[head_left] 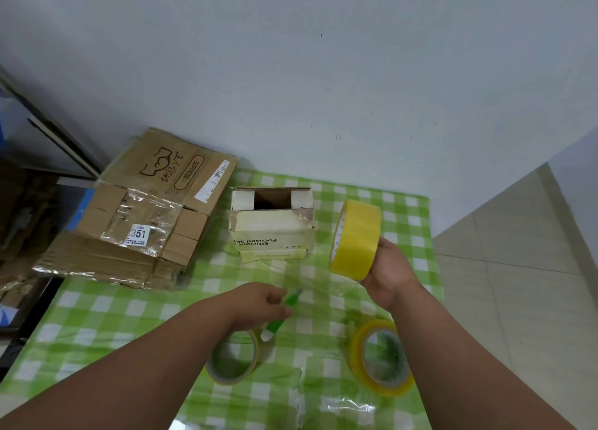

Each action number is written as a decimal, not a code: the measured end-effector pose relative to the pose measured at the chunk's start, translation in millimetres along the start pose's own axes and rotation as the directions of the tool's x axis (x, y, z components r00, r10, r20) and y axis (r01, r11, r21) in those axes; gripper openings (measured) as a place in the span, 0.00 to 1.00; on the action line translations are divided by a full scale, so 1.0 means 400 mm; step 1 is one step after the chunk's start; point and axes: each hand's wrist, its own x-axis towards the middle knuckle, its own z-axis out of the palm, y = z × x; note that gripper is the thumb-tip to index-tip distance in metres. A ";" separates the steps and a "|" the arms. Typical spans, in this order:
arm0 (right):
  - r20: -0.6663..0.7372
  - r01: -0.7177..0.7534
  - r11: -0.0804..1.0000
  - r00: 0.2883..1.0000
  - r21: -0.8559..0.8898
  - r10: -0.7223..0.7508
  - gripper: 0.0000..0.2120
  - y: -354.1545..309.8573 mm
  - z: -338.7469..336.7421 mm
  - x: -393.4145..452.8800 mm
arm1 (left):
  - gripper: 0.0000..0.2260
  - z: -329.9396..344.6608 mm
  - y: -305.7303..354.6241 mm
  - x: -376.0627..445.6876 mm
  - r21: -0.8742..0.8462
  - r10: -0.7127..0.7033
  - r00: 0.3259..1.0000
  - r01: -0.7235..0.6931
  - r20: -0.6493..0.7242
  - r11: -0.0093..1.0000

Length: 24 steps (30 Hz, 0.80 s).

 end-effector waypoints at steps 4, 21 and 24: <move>0.002 -0.033 0.998 0.999 -0.050 0.033 0.07 0.023 0.007 -0.003 | 0.24 -0.006 0.052 0.002 -0.093 0.133 0.985 -0.144 -0.109 0.985; 0.242 -0.037 0.985 0.970 0.166 -0.004 0.23 -0.055 0.046 -0.012 | 0.04 -0.072 0.153 -0.034 -0.677 0.072 0.996 -0.084 -0.046 0.731; 0.286 -0.066 0.982 0.958 0.179 0.012 0.21 -0.074 0.054 -0.010 | 0.03 -0.092 0.167 -0.052 -0.692 0.085 0.995 -0.098 -0.053 0.716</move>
